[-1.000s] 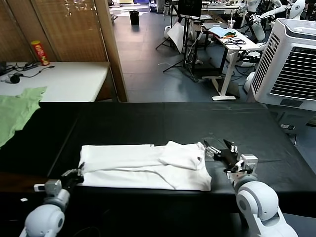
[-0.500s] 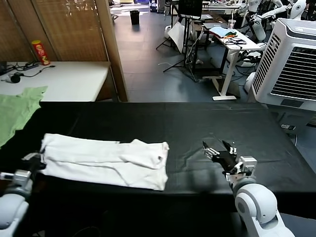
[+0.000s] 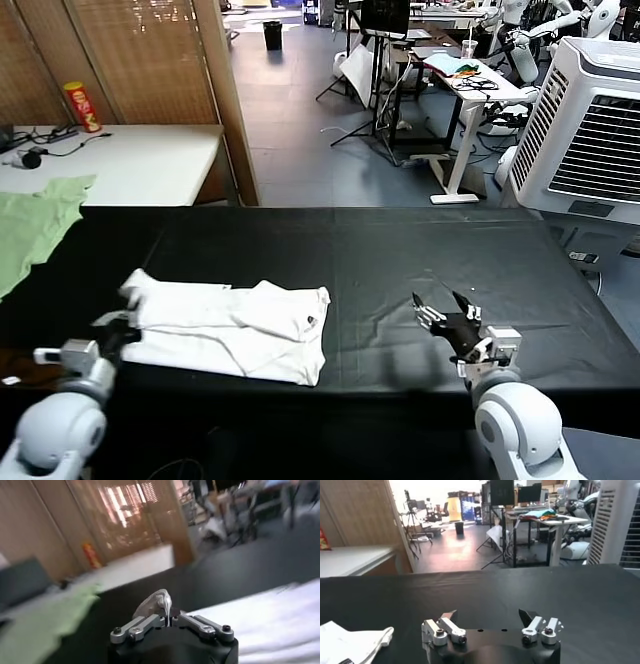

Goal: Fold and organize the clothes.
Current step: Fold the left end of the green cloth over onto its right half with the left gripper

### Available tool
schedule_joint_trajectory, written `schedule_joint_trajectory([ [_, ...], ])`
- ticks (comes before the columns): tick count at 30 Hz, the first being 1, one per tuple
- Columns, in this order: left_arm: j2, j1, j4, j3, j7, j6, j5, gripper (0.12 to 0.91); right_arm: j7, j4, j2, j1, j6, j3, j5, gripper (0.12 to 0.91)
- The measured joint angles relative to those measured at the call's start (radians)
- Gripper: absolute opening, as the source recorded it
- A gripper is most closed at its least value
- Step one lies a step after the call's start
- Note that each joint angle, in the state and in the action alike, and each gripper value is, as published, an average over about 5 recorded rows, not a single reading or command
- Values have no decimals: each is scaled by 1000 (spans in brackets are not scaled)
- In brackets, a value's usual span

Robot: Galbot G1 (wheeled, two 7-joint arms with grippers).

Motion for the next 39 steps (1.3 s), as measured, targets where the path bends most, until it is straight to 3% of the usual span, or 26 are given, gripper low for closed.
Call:
schedule_joint_trajectory([
  [6,-101,-47,-93,142,-48,52,-141,151,-2,7,5,-19,2,12,-10,798],
  [17,-224,-105,-99,351,-72,59,-145,151,-2,8,19,-32,3,8,-28,798],
  [28,-274,-121,-68,400,-72,55,-122,151,-2,-3,29,-27,3,-1,-39,798],
  [35,-286,-113,-49,424,-37,34,-21,152,-6,-11,29,-23,5,-3,-44,798],
  [37,-294,-115,-35,432,-25,22,19,177,-12,-14,30,-21,6,-8,-50,798],
  [39,-305,-116,-19,440,-16,13,47,252,-21,-19,31,-19,9,-14,-58,798],
])
